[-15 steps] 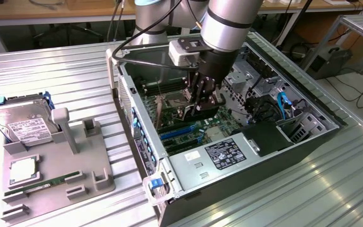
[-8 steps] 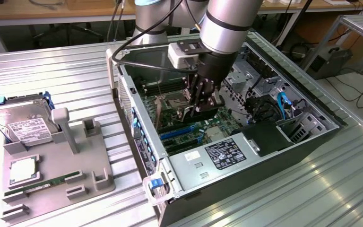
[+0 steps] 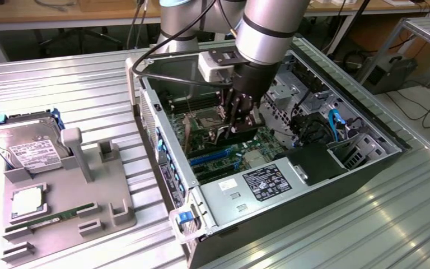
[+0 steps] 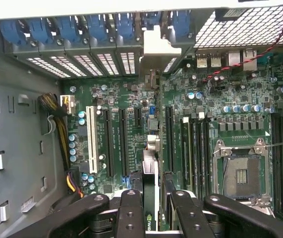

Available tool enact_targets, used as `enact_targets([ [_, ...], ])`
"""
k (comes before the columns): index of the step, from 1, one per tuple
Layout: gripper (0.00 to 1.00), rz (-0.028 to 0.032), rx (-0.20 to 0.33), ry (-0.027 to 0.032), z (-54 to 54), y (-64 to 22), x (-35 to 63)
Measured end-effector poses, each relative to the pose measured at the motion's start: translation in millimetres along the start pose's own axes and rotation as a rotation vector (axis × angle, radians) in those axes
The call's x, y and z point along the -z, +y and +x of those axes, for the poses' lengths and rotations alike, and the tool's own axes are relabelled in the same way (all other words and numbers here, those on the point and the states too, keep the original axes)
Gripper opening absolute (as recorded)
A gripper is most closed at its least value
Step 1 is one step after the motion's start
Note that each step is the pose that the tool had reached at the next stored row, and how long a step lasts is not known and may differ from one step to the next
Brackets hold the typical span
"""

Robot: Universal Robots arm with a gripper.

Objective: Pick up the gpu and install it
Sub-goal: 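Insert the gpu into the slot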

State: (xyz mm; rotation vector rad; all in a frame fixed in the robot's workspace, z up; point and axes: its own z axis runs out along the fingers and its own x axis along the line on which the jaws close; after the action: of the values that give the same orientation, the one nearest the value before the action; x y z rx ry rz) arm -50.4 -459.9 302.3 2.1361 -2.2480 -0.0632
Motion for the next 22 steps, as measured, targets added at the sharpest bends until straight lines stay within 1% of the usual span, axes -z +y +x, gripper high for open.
enact_targets([
  [1, 0.26, 0.0012, 0.000, 0.0000, -0.6, 0.2, -0.5],
  [5, 0.26, 0.0124, 0.000, -0.0005, -1.5, 3.3, -3.3],
  [9, 0.26, 0.0255, 0.000, -0.0011, -1.6, 10.9, -7.4],
  [13, 0.26, 0.0357, 0.000, 0.0008, -1.4, 15.2, -10.9],
  [14, 0.26, 0.0366, 0.000, 0.0016, -1.3, 17.0, -11.9],
  [17, 0.26, 0.0368, 0.000, 0.0017, -1.2, 19.1, -13.9],
  [19, 0.26, 0.0368, 0.000, 0.0018, 2.3, 19.7, -25.7],
  [20, 0.26, 0.0361, 0.000, 0.0019, 2.4, 21.4, -27.2],
  [21, 0.26, 0.0329, 0.000, -0.0039, 2.3, 22.1, -29.1],
  [22, 0.26, 0.0279, 0.014, -0.0249, 1.6, 21.9, -34.8],
])
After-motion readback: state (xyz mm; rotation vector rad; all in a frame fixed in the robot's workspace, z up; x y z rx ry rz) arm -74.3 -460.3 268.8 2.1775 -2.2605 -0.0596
